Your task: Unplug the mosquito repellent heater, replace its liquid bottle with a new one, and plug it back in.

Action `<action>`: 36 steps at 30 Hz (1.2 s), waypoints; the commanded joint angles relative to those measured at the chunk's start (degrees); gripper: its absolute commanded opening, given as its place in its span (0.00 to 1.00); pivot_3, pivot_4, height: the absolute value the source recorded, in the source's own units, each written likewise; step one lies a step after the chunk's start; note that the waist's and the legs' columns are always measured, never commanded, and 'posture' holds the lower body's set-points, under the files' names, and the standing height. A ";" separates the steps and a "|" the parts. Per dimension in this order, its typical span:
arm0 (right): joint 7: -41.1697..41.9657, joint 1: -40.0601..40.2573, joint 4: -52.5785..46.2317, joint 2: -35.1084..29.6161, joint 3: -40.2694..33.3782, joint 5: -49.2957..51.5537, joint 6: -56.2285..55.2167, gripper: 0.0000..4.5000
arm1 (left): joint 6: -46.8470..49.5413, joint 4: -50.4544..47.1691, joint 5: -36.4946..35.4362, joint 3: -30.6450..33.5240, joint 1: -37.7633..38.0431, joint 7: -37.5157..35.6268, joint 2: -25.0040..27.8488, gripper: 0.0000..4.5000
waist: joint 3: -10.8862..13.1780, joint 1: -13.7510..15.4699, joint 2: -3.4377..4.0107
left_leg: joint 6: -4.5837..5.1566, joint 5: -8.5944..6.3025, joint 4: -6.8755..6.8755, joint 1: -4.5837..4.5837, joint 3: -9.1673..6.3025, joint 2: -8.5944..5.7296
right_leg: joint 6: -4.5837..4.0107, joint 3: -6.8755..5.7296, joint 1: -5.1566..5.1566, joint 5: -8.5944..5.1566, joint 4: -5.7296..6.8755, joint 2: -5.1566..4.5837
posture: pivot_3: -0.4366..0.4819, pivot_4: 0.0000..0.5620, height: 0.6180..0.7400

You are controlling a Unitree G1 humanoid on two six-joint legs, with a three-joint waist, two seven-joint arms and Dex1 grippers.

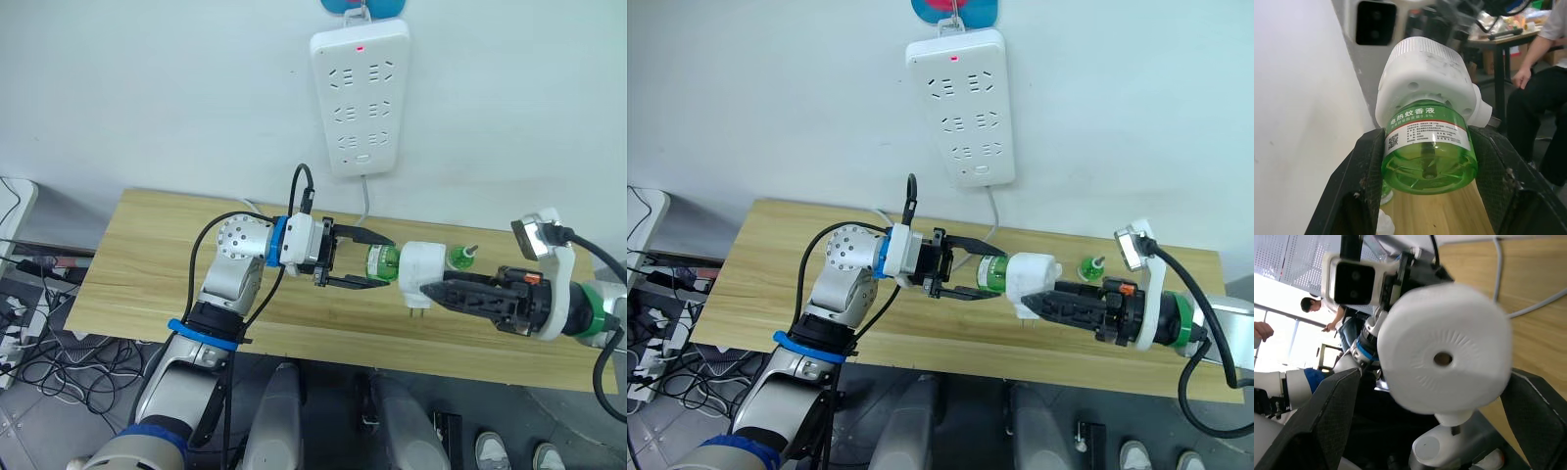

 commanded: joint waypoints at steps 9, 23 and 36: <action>0.53 -4.52 -0.75 0.99 -0.16 2.63 1.98 0.99 | 0.71 -1.61 0.02 -0.95 0.64 0.08 -0.32 0.50 | 0.00 0.00 0.00 | 0.00 0.00 0.00 -0.01 -0.01 0.00 | 0.00 0.03 0.00 0.00 -0.01 0.00 | 0.52 0.67 1.00; -0.39 -4.41 -1.19 1.51 0.76 2.63 2.78 0.99 | 1.04 -1.76 0.08 -0.80 0.57 0.12 -0.21 0.50 | 0.00 0.01 0.00 | 0.00 0.00 -0.01 -0.01 -0.01 0.01 | 0.00 0.04 0.00 0.00 -0.01 0.00 | 0.52 0.68 1.00; 0.11 -3.94 -1.47 0.74 1.26 2.63 3.09 0.67 | 1.06 -1.54 -0.17 -0.94 0.36 0.07 -0.09 0.50 | 0.00 0.01 0.00 | 0.00 0.00 -0.01 -0.01 0.00 0.00 | 0.00 0.04 0.00 0.00 -0.02 0.00 | 0.52 0.68 1.00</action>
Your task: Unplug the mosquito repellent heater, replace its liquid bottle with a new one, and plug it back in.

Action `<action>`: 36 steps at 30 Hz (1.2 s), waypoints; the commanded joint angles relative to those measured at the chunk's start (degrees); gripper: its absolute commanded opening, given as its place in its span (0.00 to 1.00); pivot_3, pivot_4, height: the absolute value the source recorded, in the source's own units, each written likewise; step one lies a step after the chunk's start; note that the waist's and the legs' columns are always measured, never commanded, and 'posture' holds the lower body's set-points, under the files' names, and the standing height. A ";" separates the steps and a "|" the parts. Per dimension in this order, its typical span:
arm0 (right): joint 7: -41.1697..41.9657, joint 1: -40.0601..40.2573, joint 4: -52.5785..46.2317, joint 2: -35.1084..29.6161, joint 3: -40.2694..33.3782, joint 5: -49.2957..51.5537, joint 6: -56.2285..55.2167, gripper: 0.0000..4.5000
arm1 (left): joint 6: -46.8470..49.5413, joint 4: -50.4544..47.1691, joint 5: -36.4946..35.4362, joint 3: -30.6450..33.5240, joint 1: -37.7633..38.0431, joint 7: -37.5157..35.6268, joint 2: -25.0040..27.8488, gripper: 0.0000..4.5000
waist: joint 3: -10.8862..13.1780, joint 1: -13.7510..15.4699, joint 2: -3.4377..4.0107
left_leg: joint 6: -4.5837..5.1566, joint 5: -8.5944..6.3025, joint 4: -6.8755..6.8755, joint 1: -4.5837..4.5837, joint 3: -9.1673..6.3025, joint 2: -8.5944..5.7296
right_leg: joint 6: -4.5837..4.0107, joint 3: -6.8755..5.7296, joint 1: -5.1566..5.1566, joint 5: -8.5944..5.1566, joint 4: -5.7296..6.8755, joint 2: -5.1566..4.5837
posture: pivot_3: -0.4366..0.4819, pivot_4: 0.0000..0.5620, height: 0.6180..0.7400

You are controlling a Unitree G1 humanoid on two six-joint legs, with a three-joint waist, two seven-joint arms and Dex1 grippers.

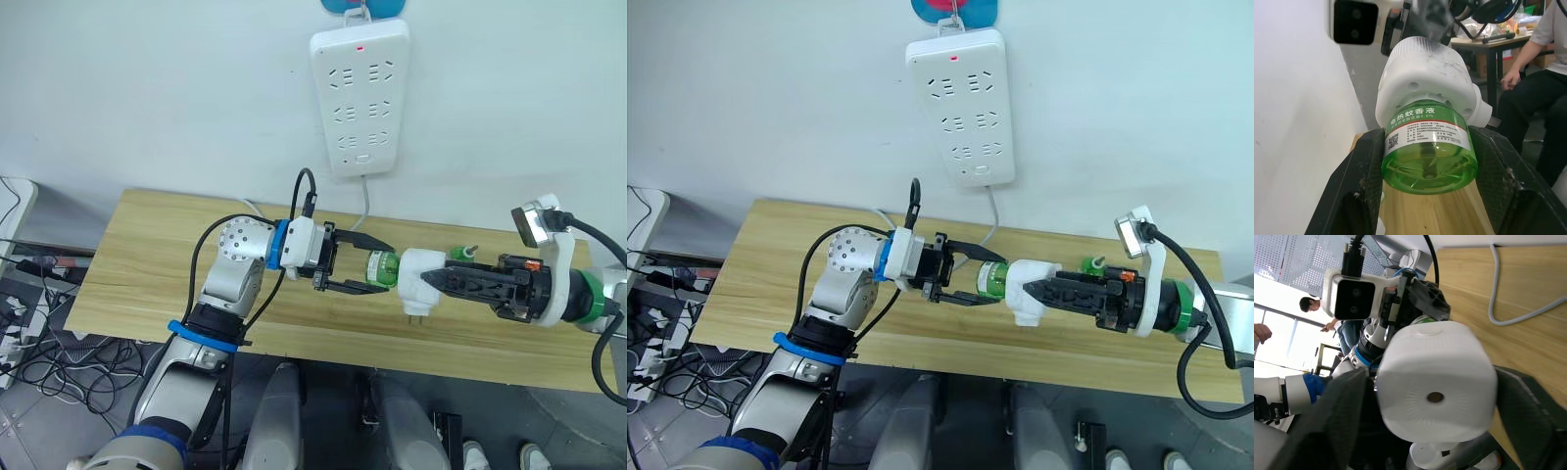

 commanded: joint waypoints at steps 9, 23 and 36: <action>1.69 -1.08 -2.88 -0.41 0.40 2.89 0.58 0.66 | 1.14 -1.89 -0.03 -0.61 0.55 0.51 -0.06 0.50 | 0.00 -0.01 0.00 | 0.00 0.00 0.00 0.00 0.00 0.01 | 0.00 0.00 0.00 0.00 -0.03 0.00 | 0.52 0.68 1.00; 0.82 -1.88 -2.58 -0.46 0.76 2.89 0.69 0.66 | 7.56 -5.22 -2.65 -0.09 1.09 0.03 1.06 1.00 | 0.00 0.01 0.00 | 0.00 0.00 -0.01 -0.01 -0.02 0.01 | 0.00 -0.01 0.00 0.00 -0.04 0.00 | 0.53 0.67 1.00; 27.17 -6.82 -12.00 -7.93 3.81 -38.90 -8.74 0.66 | 45.11 -13.14 -11.57 -5.63 -4.74 -7.81 17.23 1.00 | -0.01 -0.20 0.02 | -0.02 0.01 -0.05 -0.04 -0.25 0.05 | 0.03 0.06 -0.20 -0.02 -0.02 0.04 | 0.53 0.66 1.00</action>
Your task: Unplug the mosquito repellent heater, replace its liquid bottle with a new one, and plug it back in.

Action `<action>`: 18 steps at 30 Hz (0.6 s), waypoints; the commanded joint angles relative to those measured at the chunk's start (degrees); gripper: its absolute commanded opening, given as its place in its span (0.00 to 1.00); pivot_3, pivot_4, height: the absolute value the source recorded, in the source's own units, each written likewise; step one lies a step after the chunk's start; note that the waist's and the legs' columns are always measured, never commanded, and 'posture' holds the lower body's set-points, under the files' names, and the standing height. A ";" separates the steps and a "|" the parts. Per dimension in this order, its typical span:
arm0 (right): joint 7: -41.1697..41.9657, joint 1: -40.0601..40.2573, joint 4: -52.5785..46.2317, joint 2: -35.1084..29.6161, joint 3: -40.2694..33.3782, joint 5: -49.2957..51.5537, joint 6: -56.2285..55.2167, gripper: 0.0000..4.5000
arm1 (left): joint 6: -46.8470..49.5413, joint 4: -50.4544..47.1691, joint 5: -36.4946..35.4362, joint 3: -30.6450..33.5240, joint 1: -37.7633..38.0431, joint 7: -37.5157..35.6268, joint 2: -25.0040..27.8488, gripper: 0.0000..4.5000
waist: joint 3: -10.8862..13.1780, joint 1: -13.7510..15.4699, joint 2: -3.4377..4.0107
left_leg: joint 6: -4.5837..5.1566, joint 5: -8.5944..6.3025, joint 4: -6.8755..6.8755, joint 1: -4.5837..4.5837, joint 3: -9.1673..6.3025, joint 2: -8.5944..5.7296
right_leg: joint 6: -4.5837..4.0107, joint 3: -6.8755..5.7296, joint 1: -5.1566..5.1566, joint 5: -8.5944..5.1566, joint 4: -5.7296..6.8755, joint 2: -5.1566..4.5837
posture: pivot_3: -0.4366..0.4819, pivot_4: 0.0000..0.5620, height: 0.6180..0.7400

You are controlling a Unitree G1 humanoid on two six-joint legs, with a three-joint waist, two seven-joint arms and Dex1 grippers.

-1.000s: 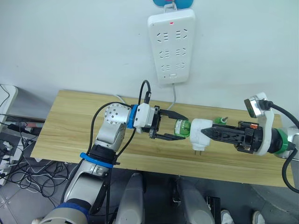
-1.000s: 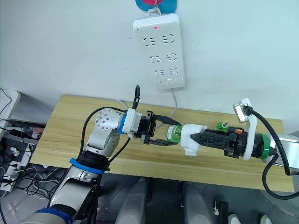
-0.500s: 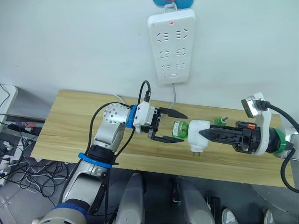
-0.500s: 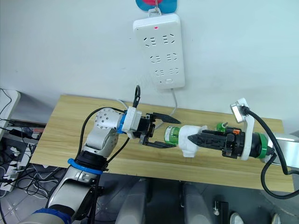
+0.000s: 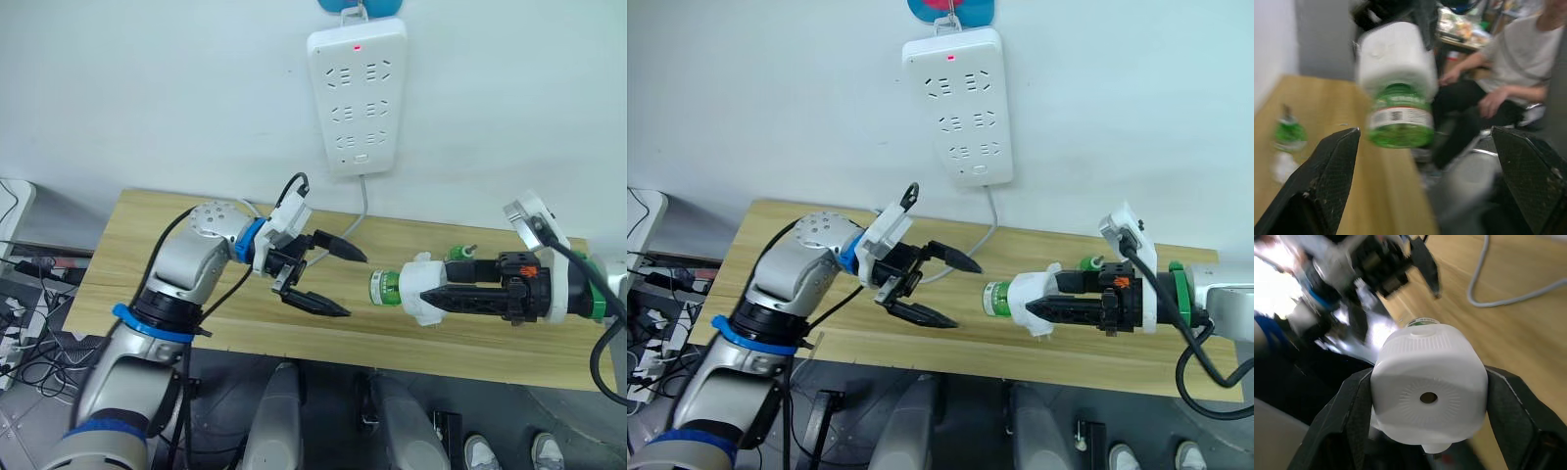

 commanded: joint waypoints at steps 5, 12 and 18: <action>20.36 -1.99 -5.24 -0.52 5.66 -27.71 -17.39 0.66 | 3.85 1.23 2.14 -3.71 -2.02 0.03 -0.95 1.00 | 0.00 0.10 0.00 | 0.00 0.00 0.01 -0.07 -0.03 -0.02 | 0.00 0.00 -0.03 0.00 -0.06 -0.02 | 0.53 0.65 1.00; 33.48 -1.09 -4.66 4.13 9.17 -51.74 -47.70 0.66 | 13.27 3.52 -2.06 -7.84 -3.82 -1.20 1.88 1.00 | 0.00 -0.22 0.00 | 0.00 0.00 0.00 -0.09 -0.06 0.01 | 0.00 0.00 -0.06 0.00 0.00 -0.01 | 0.51 0.66 1.00; 43.27 1.49 0.36 9.32 10.55 -59.89 -70.55 0.66 | 16.02 7.18 -8.07 -14.98 -9.48 -1.20 3.04 1.00 | 0.00 -0.21 0.00 | -0.02 0.01 0.08 -0.09 -0.10 -0.02 | -0.01 -0.04 -0.01 0.00 0.07 -0.03 | 0.51 0.66 1.00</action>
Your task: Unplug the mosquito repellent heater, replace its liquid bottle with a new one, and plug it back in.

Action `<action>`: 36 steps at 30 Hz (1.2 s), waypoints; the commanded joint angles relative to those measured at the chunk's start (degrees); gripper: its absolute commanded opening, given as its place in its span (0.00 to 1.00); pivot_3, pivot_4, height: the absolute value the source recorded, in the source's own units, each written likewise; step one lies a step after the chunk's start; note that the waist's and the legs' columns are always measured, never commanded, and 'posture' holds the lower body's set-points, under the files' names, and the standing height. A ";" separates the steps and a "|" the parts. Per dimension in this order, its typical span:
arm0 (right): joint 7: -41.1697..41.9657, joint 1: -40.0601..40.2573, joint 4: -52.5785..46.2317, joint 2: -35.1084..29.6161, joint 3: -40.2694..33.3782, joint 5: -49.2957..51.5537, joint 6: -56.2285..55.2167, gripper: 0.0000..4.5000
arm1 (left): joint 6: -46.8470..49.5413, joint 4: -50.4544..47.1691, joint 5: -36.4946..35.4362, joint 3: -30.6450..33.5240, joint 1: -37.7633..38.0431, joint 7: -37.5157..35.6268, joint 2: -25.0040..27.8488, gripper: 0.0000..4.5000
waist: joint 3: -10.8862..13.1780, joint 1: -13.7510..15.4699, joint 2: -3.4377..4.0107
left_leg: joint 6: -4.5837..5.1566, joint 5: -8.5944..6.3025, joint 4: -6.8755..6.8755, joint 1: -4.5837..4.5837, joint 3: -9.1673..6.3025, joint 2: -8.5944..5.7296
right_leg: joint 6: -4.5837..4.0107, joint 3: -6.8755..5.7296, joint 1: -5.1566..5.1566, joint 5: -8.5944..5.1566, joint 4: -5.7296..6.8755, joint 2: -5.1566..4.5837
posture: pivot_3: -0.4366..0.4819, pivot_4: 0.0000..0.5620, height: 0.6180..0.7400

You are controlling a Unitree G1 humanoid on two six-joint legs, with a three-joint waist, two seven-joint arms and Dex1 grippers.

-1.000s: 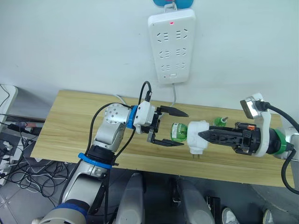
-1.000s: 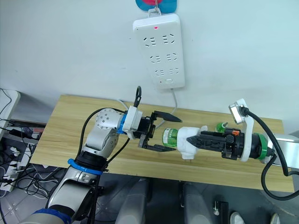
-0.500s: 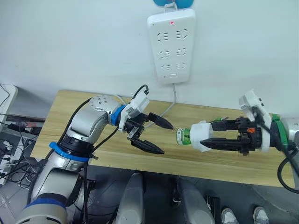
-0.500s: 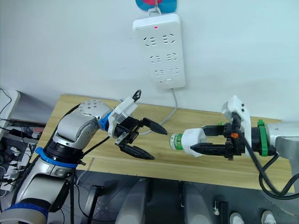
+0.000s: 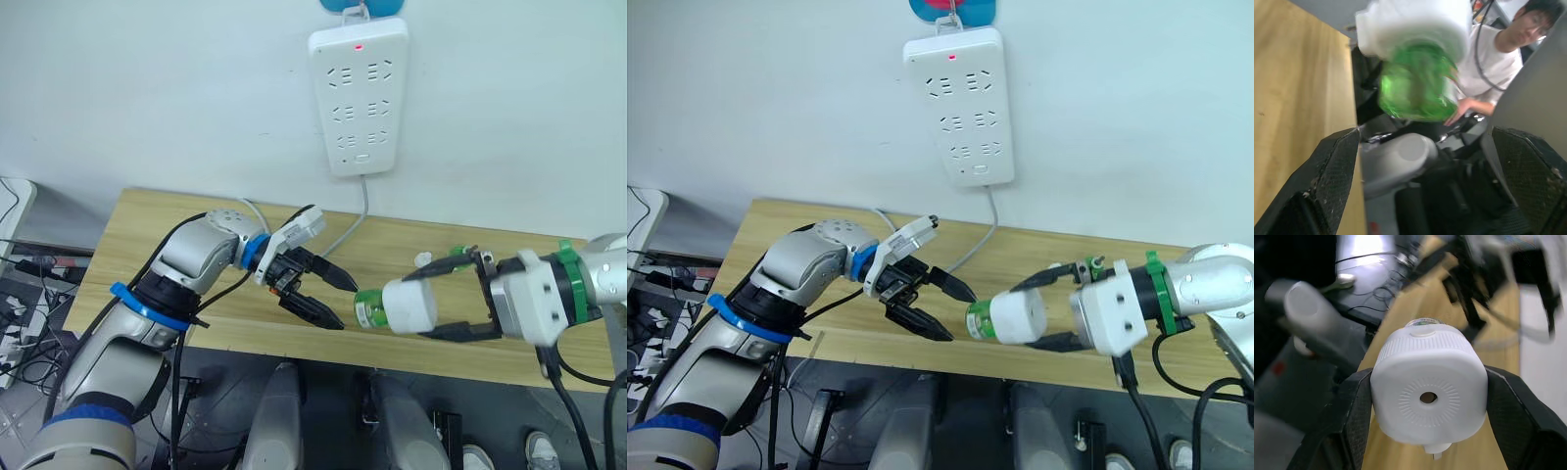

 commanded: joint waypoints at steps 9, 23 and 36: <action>7.15 -3.07 7.74 5.99 4.47 -6.29 -17.68 0.66 | 5.21 -0.46 -11.15 -16.47 -11.15 -0.65 3.56 1.00 | 0.00 -0.96 0.00 | 0.00 0.00 0.02 0.10 -0.01 0.03 | -0.02 0.03 0.06 0.01 0.12 -0.01 | 0.52 0.68 1.00; 5.95 -6.37 7.09 8.75 7.57 -7.78 -16.46 0.66 | -3.53 1.06 -8.34 -23.21 -12.89 -0.65 1.03 1.00 | 0.00 -1.08 0.00 | 0.00 0.01 0.08 0.13 -0.11 0.03 | -0.04 0.01 0.15 0.01 0.09 -0.02 | 0.51 0.68 1.00; 5.31 -6.81 6.43 9.62 8.53 -8.49 -15.89 0.66 | -5.09 -0.11 -5.76 -25.94 -12.69 -0.65 1.51 0.73 | 0.00 -1.09 0.00 | 0.00 0.01 0.08 0.15 -0.13 0.03 | -0.04 0.00 0.17 0.01 0.10 -0.02 | 0.51 0.67 1.00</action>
